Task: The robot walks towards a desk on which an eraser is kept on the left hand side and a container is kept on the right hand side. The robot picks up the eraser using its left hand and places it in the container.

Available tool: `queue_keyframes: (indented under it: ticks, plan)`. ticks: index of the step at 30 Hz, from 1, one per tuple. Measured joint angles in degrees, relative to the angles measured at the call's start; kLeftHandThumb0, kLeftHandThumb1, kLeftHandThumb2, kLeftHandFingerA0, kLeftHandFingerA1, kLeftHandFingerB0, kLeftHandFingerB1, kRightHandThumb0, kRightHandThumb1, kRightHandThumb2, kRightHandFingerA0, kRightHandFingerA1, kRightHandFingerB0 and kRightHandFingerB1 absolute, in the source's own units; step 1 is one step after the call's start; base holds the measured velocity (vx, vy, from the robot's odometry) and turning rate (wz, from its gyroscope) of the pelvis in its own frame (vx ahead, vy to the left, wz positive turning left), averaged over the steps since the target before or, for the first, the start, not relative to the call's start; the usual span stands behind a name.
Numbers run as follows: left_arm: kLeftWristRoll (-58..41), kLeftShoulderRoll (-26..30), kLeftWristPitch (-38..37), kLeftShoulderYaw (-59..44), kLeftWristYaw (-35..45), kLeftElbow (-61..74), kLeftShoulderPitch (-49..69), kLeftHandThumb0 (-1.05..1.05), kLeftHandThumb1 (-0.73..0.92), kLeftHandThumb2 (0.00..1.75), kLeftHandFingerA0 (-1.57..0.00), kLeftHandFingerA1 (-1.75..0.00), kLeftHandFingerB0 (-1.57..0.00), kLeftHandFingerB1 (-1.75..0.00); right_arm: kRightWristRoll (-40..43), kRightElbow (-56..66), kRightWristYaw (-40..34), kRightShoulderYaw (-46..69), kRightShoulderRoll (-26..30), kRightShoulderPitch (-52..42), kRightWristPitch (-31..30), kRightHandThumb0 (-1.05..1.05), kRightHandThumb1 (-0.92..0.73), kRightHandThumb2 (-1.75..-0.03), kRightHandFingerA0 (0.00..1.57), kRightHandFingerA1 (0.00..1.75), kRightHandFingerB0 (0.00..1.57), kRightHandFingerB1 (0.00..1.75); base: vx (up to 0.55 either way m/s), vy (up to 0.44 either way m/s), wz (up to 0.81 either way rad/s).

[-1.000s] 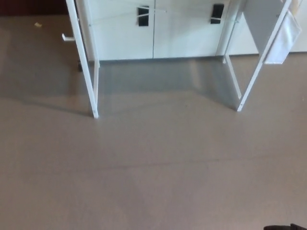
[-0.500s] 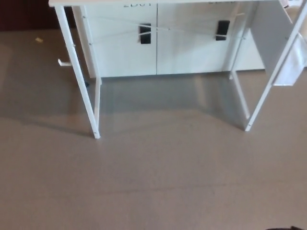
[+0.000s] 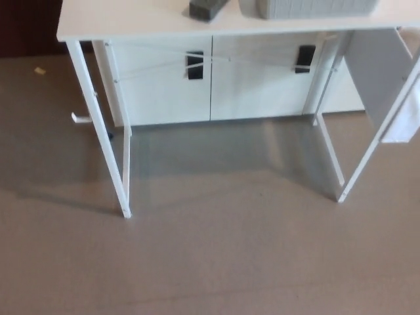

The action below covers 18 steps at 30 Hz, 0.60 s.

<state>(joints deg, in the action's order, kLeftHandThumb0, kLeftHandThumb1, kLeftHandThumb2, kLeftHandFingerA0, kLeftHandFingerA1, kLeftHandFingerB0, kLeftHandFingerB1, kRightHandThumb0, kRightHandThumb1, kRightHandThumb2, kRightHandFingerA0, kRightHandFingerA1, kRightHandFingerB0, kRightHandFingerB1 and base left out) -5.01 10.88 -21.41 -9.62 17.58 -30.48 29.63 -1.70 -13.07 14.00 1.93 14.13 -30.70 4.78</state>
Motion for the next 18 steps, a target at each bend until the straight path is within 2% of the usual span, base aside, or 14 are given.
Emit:
queue_keyframes:
  ticks: [8,17,18]
  plan:
    - [0.3,1.7,-0.2,-0.3,-0.3,-1.8,-0.4,-0.38,0.57,0.58,-0.36,-0.32,-0.32,-0.31,-0.1,-1.7,-0.1,0.7,-0.4,0.1,1.5,-0.3,-0.5,-0.54,0.74,0.56,0.5,0.49,0.17,-0.001,0.08]
    - [0.6,0.0,-1.4,0.1,-1.6,-1.9,-1.4,-0.37,0.58,0.58,-0.35,-0.32,-0.31,-0.31,-0.3,-1.9,-0.3,0.3,0.1,1.4,2.3,-0.32,-0.5,-0.54,0.74,0.55,0.49,0.48,0.23,-0.211,0.07]
    - [0.6,-0.3,-1.4,0.1,-1.8,-1.6,-1.2,-0.43,0.52,0.71,-0.3,-0.39,-0.29,-0.39,-0.4,-1.9,-0.3,0.2,0.1,1.4,2.3,-0.32,-0.5,-0.54,0.73,0.55,0.48,0.48,0.16,-0.057,-0.06]
